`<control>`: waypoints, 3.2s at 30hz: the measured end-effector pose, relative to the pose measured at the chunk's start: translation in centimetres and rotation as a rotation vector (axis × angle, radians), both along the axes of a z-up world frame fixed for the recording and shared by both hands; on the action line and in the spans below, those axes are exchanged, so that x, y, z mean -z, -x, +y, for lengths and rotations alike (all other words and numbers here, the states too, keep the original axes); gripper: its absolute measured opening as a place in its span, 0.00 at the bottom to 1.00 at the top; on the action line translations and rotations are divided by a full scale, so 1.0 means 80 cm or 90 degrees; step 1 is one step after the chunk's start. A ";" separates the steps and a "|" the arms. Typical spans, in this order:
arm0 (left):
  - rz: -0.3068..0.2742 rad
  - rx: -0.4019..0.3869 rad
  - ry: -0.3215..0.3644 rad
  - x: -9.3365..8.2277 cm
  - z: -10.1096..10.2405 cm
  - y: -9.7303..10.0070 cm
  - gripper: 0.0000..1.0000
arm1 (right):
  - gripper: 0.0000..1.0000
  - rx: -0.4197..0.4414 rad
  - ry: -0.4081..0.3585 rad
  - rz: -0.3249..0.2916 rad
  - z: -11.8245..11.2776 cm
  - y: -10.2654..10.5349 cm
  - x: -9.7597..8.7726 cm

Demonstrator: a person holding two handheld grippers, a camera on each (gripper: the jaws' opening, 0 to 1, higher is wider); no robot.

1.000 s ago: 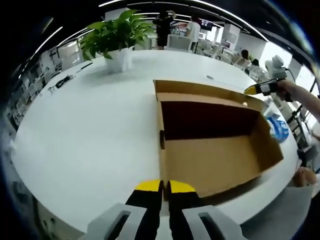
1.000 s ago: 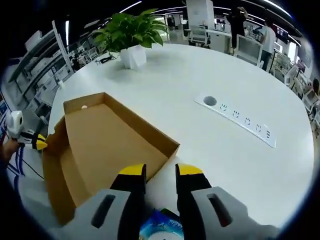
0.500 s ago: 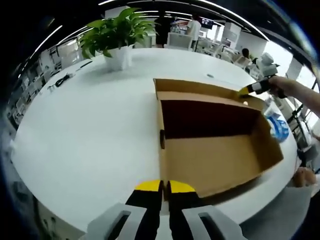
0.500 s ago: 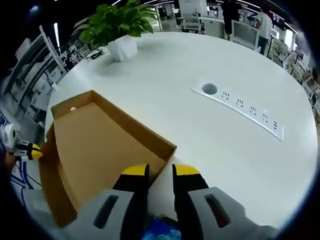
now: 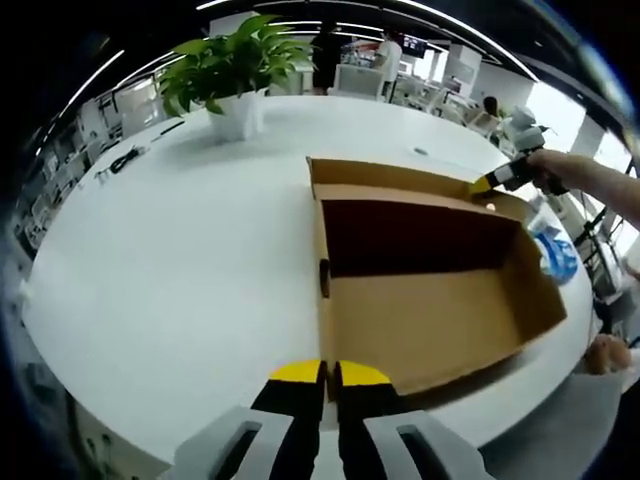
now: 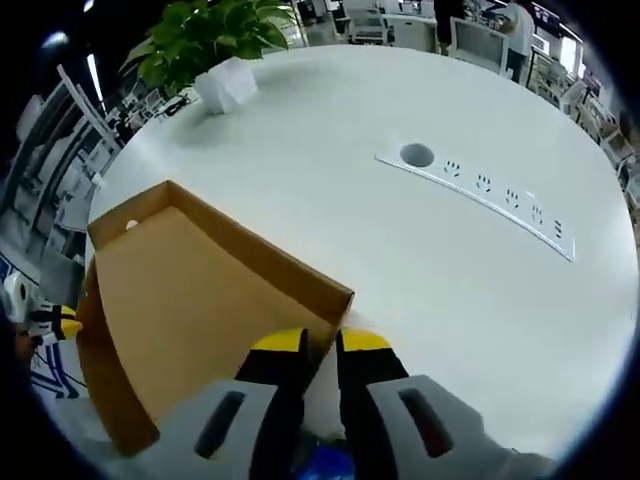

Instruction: Operate the shoe box by opening the lid, removing the specified soft item, and placing it in the target area until the item is outside and the box remains undamaged.

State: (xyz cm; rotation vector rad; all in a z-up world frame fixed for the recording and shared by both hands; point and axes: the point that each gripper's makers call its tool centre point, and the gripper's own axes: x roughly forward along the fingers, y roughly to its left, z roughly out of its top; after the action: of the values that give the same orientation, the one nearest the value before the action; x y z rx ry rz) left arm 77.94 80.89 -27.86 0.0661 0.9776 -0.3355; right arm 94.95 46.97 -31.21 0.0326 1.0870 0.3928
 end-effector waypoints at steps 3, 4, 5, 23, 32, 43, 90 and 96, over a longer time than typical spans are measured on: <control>0.001 0.000 -0.002 0.000 0.000 0.000 0.03 | 0.07 0.012 0.003 0.001 -0.001 0.000 -0.002; 0.001 0.000 -0.003 -0.001 -0.001 0.001 0.03 | 0.07 0.016 0.004 0.000 -0.001 0.000 -0.004; 0.001 0.001 -0.003 -0.001 -0.001 0.001 0.03 | 0.06 0.022 0.006 0.000 -0.002 -0.002 -0.003; -0.001 0.000 -0.003 -0.001 -0.002 0.001 0.03 | 0.02 0.090 0.011 -0.023 -0.007 0.001 -0.035; -0.004 0.001 -0.002 0.000 -0.001 0.000 0.03 | 0.01 0.107 -0.003 -0.049 -0.007 0.004 -0.063; -0.008 0.003 -0.001 0.002 0.001 -0.001 0.03 | 0.01 0.109 -0.008 -0.082 -0.009 0.001 -0.087; -0.027 0.019 0.004 0.004 0.000 0.000 0.03 | 0.00 0.064 -0.019 -0.225 0.007 0.046 -0.182; -0.031 0.018 0.007 0.003 0.001 0.000 0.03 | 0.00 0.050 -0.005 -0.242 0.009 0.068 -0.190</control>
State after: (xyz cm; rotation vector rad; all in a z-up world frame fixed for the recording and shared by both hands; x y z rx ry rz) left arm 77.91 80.96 -28.11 0.0777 0.9269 -0.3630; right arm 89.55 47.66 -16.02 0.0072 0.7073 0.3176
